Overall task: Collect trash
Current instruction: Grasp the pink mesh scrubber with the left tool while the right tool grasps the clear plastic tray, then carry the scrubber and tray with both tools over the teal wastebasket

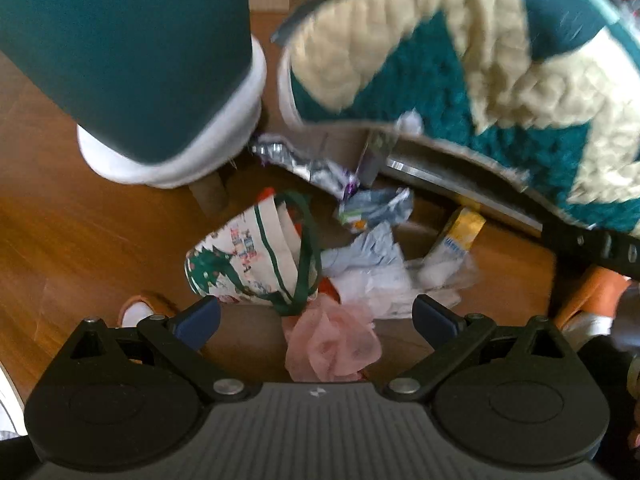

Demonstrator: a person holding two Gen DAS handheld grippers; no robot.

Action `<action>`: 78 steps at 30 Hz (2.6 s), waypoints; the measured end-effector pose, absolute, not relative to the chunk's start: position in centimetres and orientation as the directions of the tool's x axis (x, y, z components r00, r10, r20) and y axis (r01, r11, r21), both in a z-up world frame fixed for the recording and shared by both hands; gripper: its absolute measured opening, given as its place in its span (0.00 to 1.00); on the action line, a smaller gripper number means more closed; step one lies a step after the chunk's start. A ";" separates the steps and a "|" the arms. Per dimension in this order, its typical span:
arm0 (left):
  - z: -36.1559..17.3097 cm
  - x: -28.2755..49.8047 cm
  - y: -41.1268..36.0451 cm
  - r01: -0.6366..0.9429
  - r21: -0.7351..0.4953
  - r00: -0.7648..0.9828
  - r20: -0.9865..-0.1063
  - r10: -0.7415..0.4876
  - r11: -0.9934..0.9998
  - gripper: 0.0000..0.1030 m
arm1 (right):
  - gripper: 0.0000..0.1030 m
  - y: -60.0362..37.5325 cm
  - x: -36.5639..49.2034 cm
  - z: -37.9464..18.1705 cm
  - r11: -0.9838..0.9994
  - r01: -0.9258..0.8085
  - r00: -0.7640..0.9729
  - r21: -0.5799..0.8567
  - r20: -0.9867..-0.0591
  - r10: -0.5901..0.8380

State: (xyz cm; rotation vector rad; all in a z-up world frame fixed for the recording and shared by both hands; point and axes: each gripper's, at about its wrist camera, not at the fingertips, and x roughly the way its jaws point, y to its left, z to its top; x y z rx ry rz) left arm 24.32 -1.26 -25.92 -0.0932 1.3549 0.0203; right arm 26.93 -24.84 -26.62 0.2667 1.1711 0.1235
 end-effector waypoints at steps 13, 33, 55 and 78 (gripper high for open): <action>-38.4 26.2 -2.4 -0.148 -0.039 -0.021 -0.999 -0.043 0.988 1.00 | 0.63 -25.2 28.3 -40.1 0.865 0.401 0.192 0.302 -0.951 0.243; -44.6 26.1 -3.2 -0.171 -0.082 -0.109 -0.989 -0.102 0.982 0.89 | 0.59 -24.0 30.4 -47.7 0.742 0.593 0.140 0.312 -0.948 0.287; -42.6 24.8 -3.6 -0.196 -0.106 -0.118 -0.984 -0.131 0.975 0.16 | 0.01 -23.7 28.0 -42.5 0.820 0.460 0.178 0.339 -0.941 0.289; -18.5 17.7 -1.9 -0.143 -0.254 0.294 -0.934 -0.204 0.957 0.16 | 0.00 -19.1 20.5 -15.6 0.934 -0.058 0.428 0.352 -0.836 0.342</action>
